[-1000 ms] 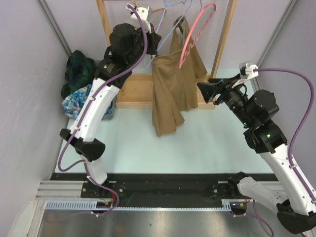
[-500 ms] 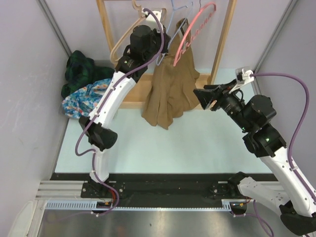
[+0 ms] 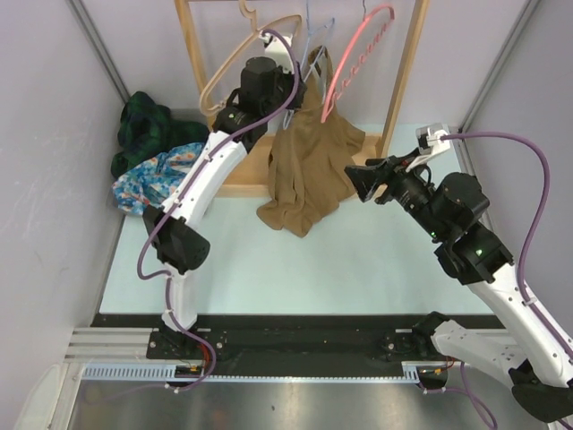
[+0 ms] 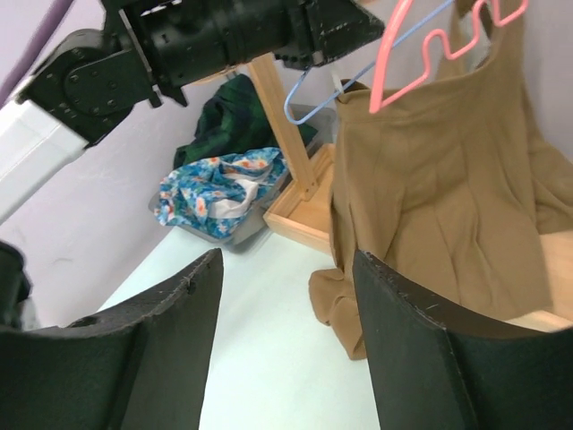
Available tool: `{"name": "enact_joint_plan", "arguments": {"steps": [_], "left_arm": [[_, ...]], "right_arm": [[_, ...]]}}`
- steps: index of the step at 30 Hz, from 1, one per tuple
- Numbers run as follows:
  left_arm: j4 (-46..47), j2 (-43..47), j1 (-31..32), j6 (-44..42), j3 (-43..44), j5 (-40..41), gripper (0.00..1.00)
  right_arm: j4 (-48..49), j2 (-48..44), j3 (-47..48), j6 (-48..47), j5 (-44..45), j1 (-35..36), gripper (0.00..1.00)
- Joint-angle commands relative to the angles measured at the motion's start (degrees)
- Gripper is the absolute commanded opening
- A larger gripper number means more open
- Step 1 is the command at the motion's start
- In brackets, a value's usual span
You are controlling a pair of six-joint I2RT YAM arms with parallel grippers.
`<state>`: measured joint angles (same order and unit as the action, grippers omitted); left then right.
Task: Place the skirt on the hanger
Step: Hang the hanger with skirt onto the clothesline
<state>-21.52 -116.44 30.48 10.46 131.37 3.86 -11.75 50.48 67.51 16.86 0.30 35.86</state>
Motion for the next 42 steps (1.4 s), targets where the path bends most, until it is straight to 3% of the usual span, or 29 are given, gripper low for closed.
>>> {"name": "enact_joint_plan", "arguments": {"steps": [1, 3, 6, 10, 14, 16, 19, 20, 21, 22, 26, 27, 30, 32, 38, 42], "left_arm": [[1.75, 7.62, -0.51, -1.57, -3.05, -0.69, 0.53], [0.25, 8.95, -0.51, -2.37, -2.44, -0.61, 0.67], [-0.54, 12.90, -0.51, -3.25, -2.52, -1.40, 0.79], [-2.03, 20.01, -0.51, -4.13, -3.75, -0.17, 0.89], [-11.23, 26.78, -3.83, 0.17, -5.15, -2.27, 0.95], [-14.76, 32.22, -4.90, 2.37, -10.15, -2.02, 0.97], [-10.33, 43.73, -7.18, 3.86, -24.63, -6.91, 0.98], [-8.47, 46.54, -8.75, 4.13, -28.24, -9.20, 0.98], [-7.06, 49.61, -9.38, 4.39, -34.10, -14.00, 0.98], [-4.96, 54.34, -10.26, 4.31, -36.43, -16.31, 0.99], [-1.78, 64.22, -10.53, 4.21, -46.78, -28.28, 1.00], [-1.08, 65.98, -10.53, 4.65, -48.65, -27.42, 1.00], [-4.21, 71.87, -10.53, 5.80, -54.02, -20.32, 1.00], [-7.03, 73.81, -10.53, 7.81, -56.56, -9.78, 1.00], [-15.48, 72.86, -10.53, 13.88, -62.54, 11.42, 0.99], [-15.31, 68.64, -11.14, 15.29, -66.33, 17.31, 0.98]], "right_arm": [[1.38, 0.85, 0.79, -0.95, 4.18, 0.35, 0.65], [1.73, 1.20, 0.87, -1.22, 5.33, 0.44, 0.67], [2.43, 1.55, 1.05, -1.48, 6.99, 0.44, 0.70], [2.96, 1.82, 1.23, -1.83, 9.37, 0.36, 0.78], [1.56, 3.13, 2.80, -2.53, 6.93, 0.00, 0.87], [0.33, 4.10, 4.12, -2.54, 4.73, -0.43, 0.90], [0.76, 5.59, 5.35, -1.93, -13.06, -4.73, 0.95], [1.81, 6.03, 5.44, 0.08, -27.22, -6.14, 0.95], [3.30, 7.17, 5.44, 1.67, -34.15, -9.02, 0.95], [8.62, 7.79, 4.75, 4.21, -47.79, -10.09, 0.95], [32.88, 11.91, 2.37, 23.44, -69.35, -12.13, 0.94], [43.81, 13.75, 1.93, 33.05, -74.08, -11.95, 0.94], [61.51, 15.96, 1.14, 46.81, -79.29, -10.20, 0.94], [62.98, 16.76, 2.19, 47.74, -81.06, -7.92, 0.94], [53.79, 14.48, 3.42, 38.36, -83.97, -3.69, 0.93], [34.02, 12.72, 6.14, 24.47, -82.74, -3.60, 0.93]]}}
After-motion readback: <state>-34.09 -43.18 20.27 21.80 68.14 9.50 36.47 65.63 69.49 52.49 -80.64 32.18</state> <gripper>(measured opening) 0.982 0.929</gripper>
